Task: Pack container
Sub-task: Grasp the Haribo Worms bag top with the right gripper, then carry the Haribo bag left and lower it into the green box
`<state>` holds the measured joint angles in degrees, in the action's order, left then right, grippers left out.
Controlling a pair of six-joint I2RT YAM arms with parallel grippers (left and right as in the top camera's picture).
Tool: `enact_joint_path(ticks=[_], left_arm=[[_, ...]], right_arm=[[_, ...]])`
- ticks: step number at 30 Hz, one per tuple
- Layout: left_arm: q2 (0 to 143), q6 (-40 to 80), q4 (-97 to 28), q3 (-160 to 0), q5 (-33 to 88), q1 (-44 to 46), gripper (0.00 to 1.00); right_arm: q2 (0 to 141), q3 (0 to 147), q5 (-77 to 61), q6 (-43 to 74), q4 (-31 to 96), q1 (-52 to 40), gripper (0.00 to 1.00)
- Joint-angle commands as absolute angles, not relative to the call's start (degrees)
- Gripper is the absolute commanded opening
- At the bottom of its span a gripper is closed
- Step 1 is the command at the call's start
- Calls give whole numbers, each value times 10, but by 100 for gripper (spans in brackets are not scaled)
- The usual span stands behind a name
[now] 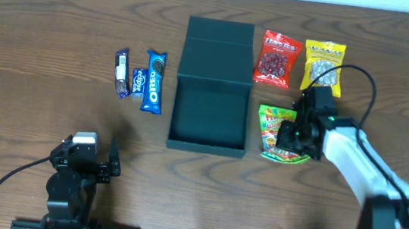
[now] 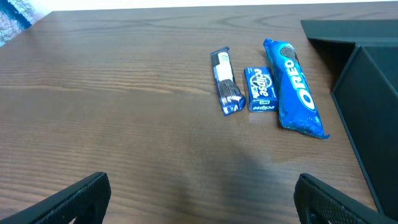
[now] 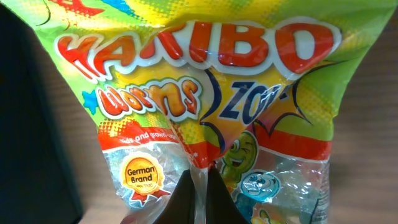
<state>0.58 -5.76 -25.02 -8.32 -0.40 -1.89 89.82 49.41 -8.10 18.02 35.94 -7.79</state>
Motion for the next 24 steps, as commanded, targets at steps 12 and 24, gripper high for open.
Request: enact_joint_path(ticks=[12, 24], left_arm=[[2, -49, -250, -72, -5, -23, 95], [2, -49, -250, -72, -5, -23, 95]], right_arm=[[610, 525, -106, 128, 334, -150, 2], [687, 536, -108, 88, 157, -322, 2]])
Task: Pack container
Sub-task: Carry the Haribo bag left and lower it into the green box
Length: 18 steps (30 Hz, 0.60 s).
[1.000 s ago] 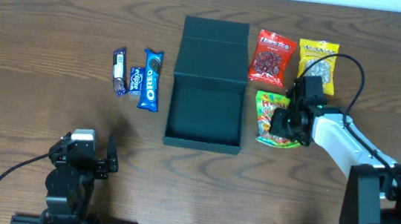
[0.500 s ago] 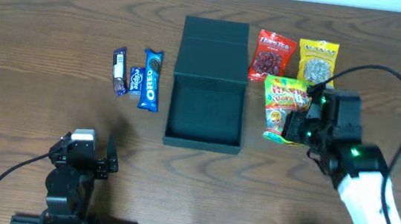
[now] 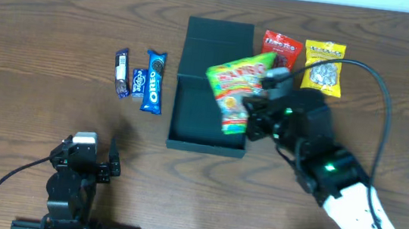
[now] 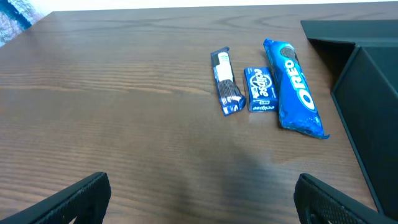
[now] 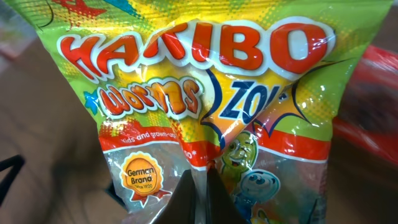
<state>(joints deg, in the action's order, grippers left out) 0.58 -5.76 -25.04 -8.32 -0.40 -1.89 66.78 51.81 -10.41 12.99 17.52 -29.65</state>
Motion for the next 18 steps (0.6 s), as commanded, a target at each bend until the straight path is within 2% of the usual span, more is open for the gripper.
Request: enact_joint_path(ticks=[1, 13, 18], left_arm=[[2, -49, -250, -72, -5, -23, 95], [2, -49, -250, -72, -5, -23, 95], [2, -49, -250, -72, -5, -23, 95]], right_arm=[[697, 536, -108, 84, 150, -329, 2], [827, 536, -110, 131, 100, -368, 1], [868, 536, -79, 253, 101, -368, 2]])
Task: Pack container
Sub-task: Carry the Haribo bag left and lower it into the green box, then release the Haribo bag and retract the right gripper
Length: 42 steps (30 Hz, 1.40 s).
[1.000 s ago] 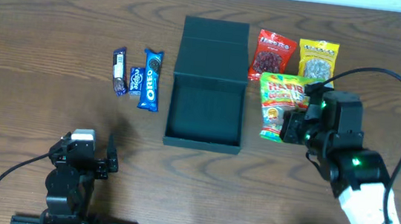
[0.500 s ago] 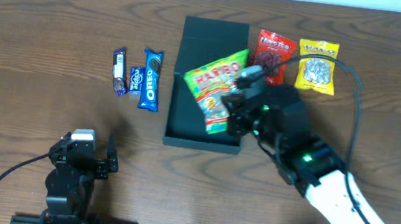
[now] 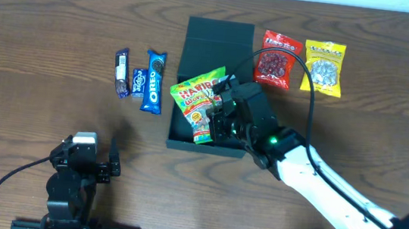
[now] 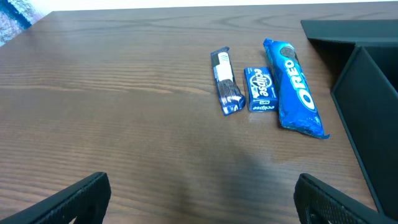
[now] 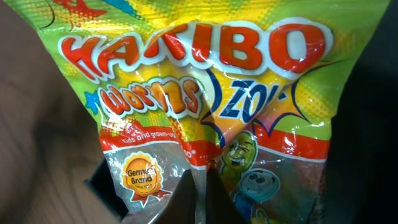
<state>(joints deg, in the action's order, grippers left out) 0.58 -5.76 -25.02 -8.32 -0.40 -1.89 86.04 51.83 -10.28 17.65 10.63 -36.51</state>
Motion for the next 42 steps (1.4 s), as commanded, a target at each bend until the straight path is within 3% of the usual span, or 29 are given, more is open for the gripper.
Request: enact_joint_path(ticks=[1, 9, 19, 20, 21, 22, 23, 25, 26, 28, 36, 42], left_arm=[[2, -49, -250, -72, -5, -23, 95], [2, -49, -250, -72, -5, -23, 95], [2, -49, -250, -72, -5, -23, 95], [2, -49, -250, -72, -5, -23, 95], [2, -49, -250, -72, -5, -23, 95], [2, -49, -250, -72, -5, -23, 95], [2, -49, -250, -72, -5, -23, 95], [2, -49, -250, -72, -5, -23, 95], [2, -49, -250, -72, -5, -23, 95], [2, -49, -250, -72, -5, -23, 95], [2, -49, -250, -72, -5, -23, 95], [2, -49, -250, -72, -5, -23, 95]], right_arm=[[873, 536, -70, 271, 101, -368, 2], [879, 536, 1, 418, 131, -368, 2], [883, 536, 15, 447, 169, -367, 2], [883, 536, 15, 447, 168, -367, 21], [883, 536, 15, 447, 165, -367, 50], [882, 536, 13, 447, 163, -367, 68], [881, 536, 10, 447, 160, -367, 80], [875, 536, 1, 443, 152, -367, 86], [867, 536, -7, 431, 144, -367, 94], [846, 538, -18, 412, 138, -367, 99], [712, 539, -15, 321, 179, -367, 99], [616, 539, -13, 294, 280, -359, 99]])
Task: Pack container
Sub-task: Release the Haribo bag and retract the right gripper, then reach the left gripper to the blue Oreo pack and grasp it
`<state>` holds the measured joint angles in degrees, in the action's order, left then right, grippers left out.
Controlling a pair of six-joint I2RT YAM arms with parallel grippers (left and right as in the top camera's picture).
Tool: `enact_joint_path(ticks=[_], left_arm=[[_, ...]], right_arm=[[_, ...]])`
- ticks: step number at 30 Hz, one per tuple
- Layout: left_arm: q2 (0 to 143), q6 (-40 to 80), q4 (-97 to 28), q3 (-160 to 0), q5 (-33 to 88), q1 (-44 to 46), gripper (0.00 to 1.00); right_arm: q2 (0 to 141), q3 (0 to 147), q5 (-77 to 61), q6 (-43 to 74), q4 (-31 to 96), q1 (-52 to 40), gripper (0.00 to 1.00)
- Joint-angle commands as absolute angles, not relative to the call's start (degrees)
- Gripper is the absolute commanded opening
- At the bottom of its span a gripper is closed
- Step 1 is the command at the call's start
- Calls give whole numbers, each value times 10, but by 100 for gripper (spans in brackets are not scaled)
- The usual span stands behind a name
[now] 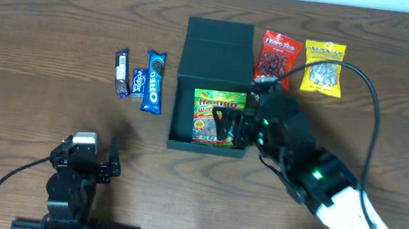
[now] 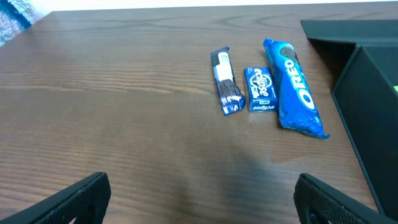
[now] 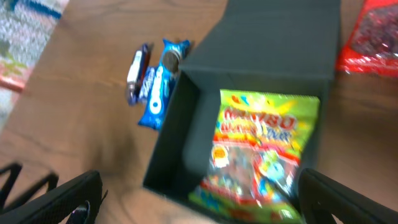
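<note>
The green and yellow Haribo bag (image 1: 218,117) lies flat inside the dark box (image 1: 183,104), toward its right side; it also shows in the right wrist view (image 3: 264,149). My right gripper (image 3: 199,199) hangs open above the box's front edge, holding nothing. An Oreo pack (image 1: 154,82), a small blue Eclipse pack (image 1: 138,81) and a dark bar (image 1: 121,72) lie left of the box. A red bag (image 1: 277,58) and a yellow bag (image 1: 323,66) lie at its right. My left gripper (image 2: 199,202) rests open near the front edge, far from everything.
The box's lid (image 1: 217,51) stands open at the back, against the far side. The right arm (image 1: 319,180) stretches from the front right toward the box. Bare wooden table (image 1: 41,74) lies left of the snacks.
The right gripper has opened and let go of the Haribo bag, which now lies flat in the box. The gripper has drawn back above the box's front. The left arm is unmoved.
My right gripper was shut on the Haribo bag on the table right of the box. Then it held the bag in the air over the box's right edge, then over the box's inside. Now the bag lies in the box and the gripper is open.
</note>
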<state>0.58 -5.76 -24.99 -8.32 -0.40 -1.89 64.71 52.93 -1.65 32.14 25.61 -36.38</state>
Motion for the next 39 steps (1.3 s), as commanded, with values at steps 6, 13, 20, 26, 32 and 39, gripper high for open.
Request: enact_joint_path(ticks=[6, 13, 20, 26, 32, 39], left_arm=[[2, -49, -250, -72, -5, -23, 95], [2, -49, -250, -72, -5, -23, 95], [2, -46, -246, -72, 58, -22, 95], [3, 38, -246, -72, 203, -22, 95], [6, 140, -109, -80, 304, -22, 95], [143, 140, -105, -219, 296, -22, 95]], right_arm=[[530, 539, -13, 272, 409, -358, 99], [441, 539, -13, 245, 563, -358, 99], [398, 539, -14, 239, 647, -358, 99], [396, 539, -13, 239, 649, -358, 99], [396, 539, -14, 239, 649, -358, 99], [396, 539, -20, 239, 639, -358, 99]])
